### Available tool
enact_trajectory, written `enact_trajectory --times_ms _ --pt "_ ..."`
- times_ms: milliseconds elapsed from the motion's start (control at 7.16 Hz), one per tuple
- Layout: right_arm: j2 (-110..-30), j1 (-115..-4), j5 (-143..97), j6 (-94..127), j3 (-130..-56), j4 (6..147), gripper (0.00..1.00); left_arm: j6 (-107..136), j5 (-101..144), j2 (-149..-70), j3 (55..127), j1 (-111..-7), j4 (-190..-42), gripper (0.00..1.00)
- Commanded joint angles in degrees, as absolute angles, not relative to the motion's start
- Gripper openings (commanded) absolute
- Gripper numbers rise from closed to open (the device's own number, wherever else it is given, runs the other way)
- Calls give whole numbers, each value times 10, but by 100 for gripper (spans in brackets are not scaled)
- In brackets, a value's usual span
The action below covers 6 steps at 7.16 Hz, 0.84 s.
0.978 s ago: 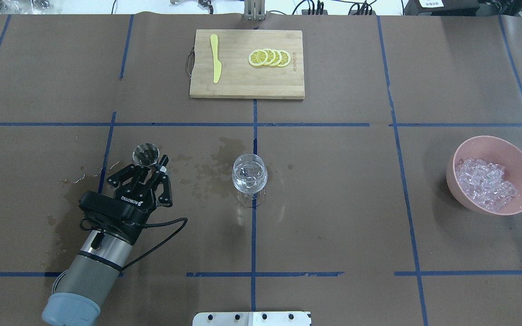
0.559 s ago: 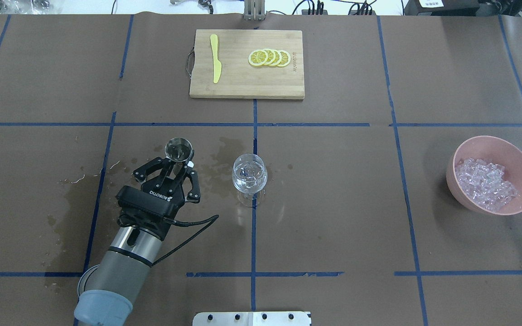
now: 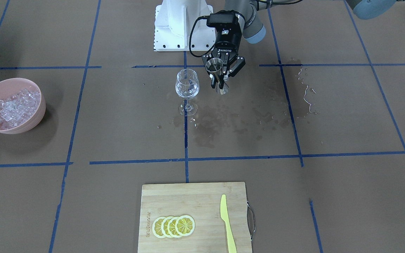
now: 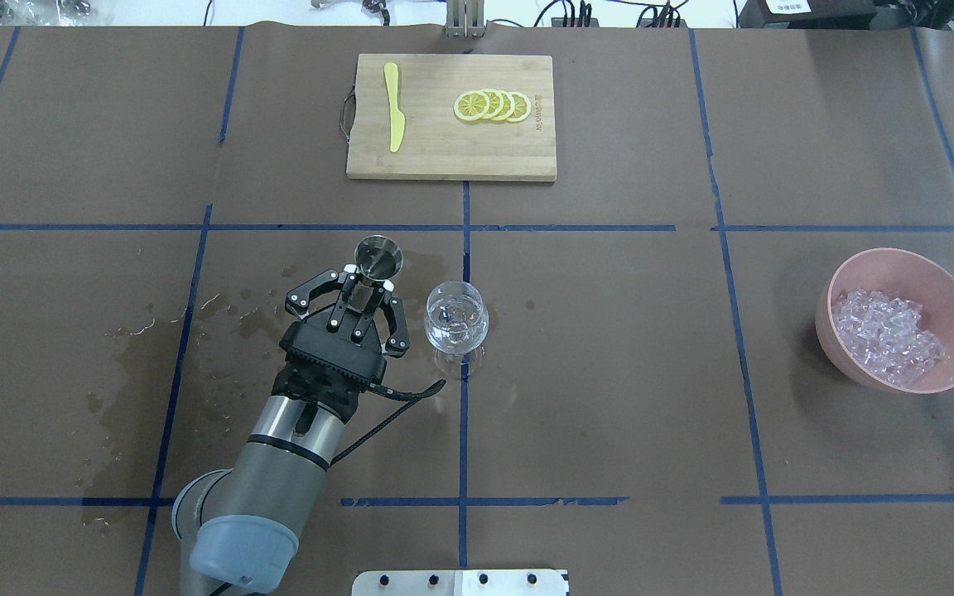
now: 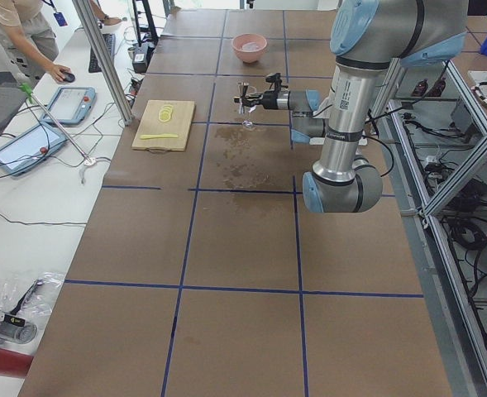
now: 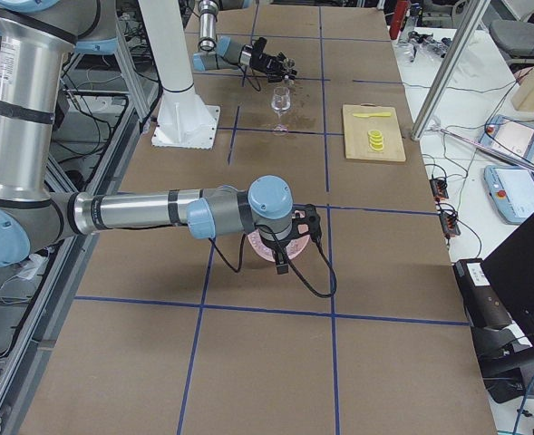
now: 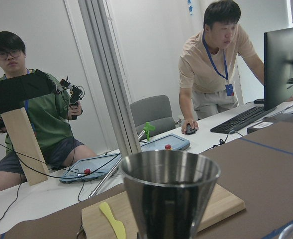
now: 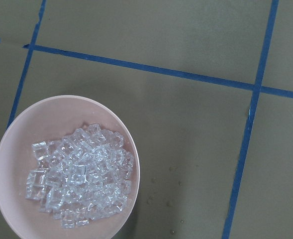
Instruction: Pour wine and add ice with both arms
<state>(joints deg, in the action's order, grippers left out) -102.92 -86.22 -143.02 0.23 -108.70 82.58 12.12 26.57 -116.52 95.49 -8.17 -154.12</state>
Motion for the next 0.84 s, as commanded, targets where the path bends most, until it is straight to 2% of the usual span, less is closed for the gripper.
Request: enact_trajectory --times_ms 0,699 --pt "-1029 -862 -1430 3 -1086 826 100 63 265 -1167 955 -81 -1514 0" --pt "-1030 -862 -1429 4 -1085 826 100 -86 265 -1196 955 -78 -1427 0"
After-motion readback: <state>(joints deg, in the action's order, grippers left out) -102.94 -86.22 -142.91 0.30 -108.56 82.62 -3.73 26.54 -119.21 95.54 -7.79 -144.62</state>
